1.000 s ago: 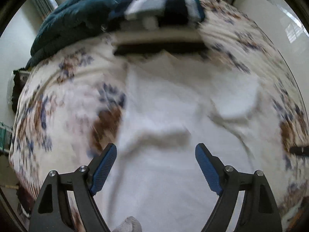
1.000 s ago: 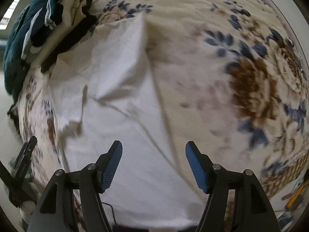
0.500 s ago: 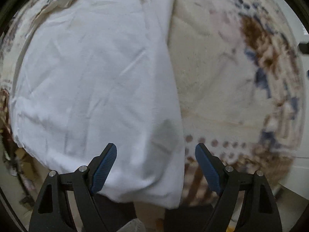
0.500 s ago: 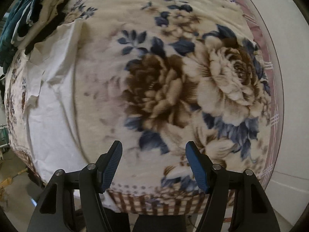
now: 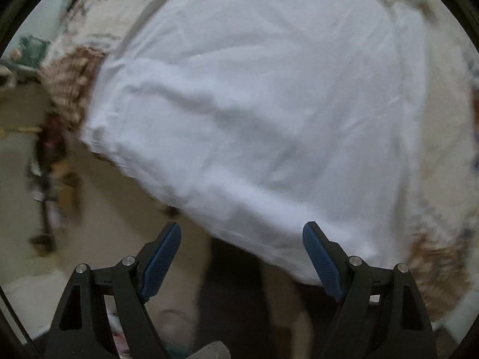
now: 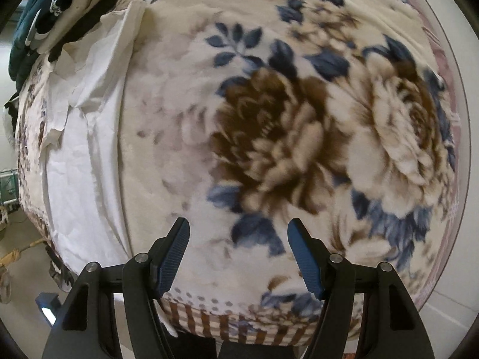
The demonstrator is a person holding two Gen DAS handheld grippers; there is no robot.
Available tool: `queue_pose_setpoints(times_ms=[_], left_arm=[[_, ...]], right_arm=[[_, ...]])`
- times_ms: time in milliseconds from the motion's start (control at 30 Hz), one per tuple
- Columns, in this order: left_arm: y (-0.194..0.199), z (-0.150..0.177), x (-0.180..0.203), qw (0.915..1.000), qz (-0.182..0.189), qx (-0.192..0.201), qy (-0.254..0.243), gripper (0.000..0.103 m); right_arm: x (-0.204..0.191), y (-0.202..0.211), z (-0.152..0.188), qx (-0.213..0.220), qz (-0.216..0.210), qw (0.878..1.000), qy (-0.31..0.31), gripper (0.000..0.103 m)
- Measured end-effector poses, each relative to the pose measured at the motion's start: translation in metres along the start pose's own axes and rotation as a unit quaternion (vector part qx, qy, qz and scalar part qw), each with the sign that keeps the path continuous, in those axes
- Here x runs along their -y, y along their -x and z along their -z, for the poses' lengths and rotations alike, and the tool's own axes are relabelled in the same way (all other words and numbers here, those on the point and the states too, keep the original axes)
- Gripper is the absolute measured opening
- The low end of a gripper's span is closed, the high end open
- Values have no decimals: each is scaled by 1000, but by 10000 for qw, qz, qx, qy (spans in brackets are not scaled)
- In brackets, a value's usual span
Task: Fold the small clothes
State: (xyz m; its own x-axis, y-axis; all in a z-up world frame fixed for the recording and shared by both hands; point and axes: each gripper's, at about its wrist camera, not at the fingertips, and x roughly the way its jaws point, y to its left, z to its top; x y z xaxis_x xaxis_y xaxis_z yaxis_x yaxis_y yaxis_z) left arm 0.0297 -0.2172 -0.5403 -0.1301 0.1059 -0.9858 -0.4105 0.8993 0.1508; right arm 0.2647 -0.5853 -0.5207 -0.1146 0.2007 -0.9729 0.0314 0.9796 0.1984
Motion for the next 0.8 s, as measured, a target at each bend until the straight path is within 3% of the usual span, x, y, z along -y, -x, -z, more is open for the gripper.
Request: queue_pose_setpoints(times_ms=[100,233,267,300,367,433,700,800], left_arm=[[2,4,38,9983,496,37,-296,83],[-16,18,101,9923,689,-76,-1028,83],[-21,21,109,9911,642,-56,-1163,75],[-29,24,119,9892,580,-37,-1343,48],[-37,29,135,9885,479,-96,-1430,13],[-41,27,127,9895,550,17,-1334,6],[-2,13,69,9911,930,583,-760,4],[15,13,58,9907,1020,685,-578,4]], right_arm=[[-10,0,-20,21,-15,9999,109,70],[-24,2,-51,111,-144,9994,281,70],[-28,2,-62,156,-213,9991,318,70],[-32,2,-72,193,-284,9988,341,70],[-39,0,-101,279,-504,9977,348,70],[-47,-4,-134,338,-722,9964,296,70],[-84,-46,-230,203,-1645,9860,-190,67],[-97,-62,-248,55,-1930,9801,-457,49]])
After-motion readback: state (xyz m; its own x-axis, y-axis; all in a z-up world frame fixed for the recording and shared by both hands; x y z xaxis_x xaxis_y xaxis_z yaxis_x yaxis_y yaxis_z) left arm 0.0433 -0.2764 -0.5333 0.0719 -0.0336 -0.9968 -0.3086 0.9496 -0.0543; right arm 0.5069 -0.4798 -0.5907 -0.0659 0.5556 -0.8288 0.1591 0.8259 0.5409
